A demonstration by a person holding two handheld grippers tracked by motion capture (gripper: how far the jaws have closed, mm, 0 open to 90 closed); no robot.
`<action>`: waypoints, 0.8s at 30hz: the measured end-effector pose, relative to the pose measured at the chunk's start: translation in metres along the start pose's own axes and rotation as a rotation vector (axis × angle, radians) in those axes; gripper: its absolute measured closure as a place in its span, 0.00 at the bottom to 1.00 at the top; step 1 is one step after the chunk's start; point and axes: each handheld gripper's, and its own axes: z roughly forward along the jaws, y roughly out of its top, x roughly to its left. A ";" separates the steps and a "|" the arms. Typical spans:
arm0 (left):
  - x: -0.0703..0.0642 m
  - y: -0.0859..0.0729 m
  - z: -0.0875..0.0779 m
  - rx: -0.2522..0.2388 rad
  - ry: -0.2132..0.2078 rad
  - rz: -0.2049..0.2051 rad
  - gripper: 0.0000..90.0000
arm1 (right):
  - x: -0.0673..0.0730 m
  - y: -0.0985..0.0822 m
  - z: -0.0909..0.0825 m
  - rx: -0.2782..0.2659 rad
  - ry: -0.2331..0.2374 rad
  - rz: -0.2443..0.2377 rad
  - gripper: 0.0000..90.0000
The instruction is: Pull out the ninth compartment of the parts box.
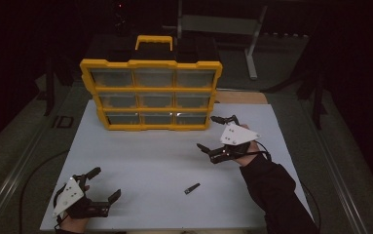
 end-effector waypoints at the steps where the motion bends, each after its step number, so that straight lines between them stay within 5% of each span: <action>1: 0.000 0.000 0.000 0.000 -0.001 -0.002 0.00 | 0.000 0.000 0.003 0.007 0.002 -0.004 0.10; 24: 0.001 -0.001 -0.001 -0.001 -0.003 -0.007 0.00 | 0.001 -0.002 0.064 0.112 0.006 -0.144 0.16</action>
